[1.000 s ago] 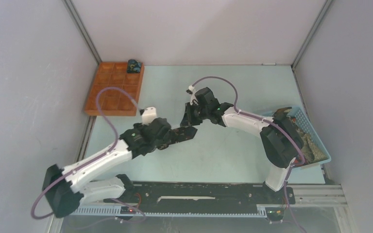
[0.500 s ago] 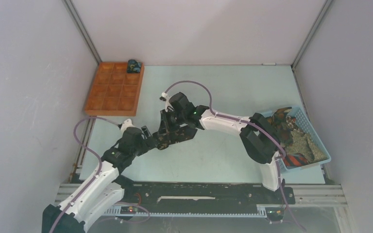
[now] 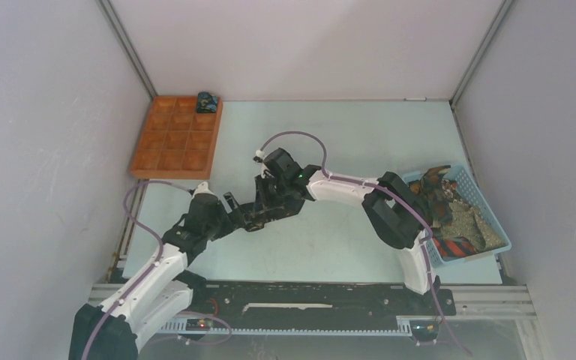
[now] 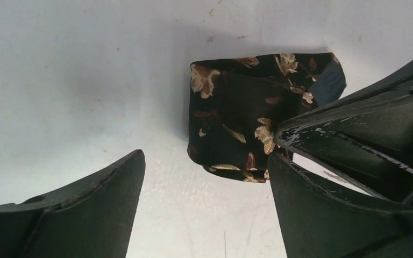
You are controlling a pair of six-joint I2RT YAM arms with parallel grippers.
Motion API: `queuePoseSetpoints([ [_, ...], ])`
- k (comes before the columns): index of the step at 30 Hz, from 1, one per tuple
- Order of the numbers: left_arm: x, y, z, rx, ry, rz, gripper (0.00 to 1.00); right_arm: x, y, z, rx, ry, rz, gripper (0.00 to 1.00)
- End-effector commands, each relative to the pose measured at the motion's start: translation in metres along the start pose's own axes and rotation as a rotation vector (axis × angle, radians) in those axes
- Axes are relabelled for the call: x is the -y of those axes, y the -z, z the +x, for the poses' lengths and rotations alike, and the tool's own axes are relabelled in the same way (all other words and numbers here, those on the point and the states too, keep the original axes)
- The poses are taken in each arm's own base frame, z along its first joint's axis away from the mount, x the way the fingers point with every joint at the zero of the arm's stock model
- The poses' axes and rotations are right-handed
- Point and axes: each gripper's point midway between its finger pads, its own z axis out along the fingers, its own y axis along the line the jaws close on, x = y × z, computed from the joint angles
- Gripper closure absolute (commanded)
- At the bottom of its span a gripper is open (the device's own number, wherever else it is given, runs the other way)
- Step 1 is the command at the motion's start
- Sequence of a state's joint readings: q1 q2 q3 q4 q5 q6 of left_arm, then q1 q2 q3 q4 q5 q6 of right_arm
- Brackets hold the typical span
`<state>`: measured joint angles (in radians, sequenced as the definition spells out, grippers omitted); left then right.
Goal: Roll the ties
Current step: Roll the tie at the center of the board.
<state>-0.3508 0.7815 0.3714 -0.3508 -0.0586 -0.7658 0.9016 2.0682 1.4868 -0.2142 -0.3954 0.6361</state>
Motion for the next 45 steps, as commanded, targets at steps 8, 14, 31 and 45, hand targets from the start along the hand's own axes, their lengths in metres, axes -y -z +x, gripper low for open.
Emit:
queuePoseSetpoints([
  [8, 0.026, -0.017, 0.004, -0.045, 0.011, 0.133, 0.10, 0.026, 0.006, 0.002, 0.014, -0.013, 0.044, 0.95],
  [14, 0.036, -0.026, 0.010, -0.087, 0.017, 0.180, 0.11, 0.034, 0.009, 0.000, 0.020, -0.025, 0.042, 0.95],
  [31, 0.037, -0.046, 0.028, -0.161, 0.053, 0.205, 0.30, 0.033, 0.018, -0.015, 0.059, -0.029, 0.018, 0.95],
  [45, 0.033, -0.050, 0.024, -0.162, 0.031, 0.153, 0.47, 0.058, 0.045, -0.050, 0.139, -0.057, 0.064, 0.95],
])
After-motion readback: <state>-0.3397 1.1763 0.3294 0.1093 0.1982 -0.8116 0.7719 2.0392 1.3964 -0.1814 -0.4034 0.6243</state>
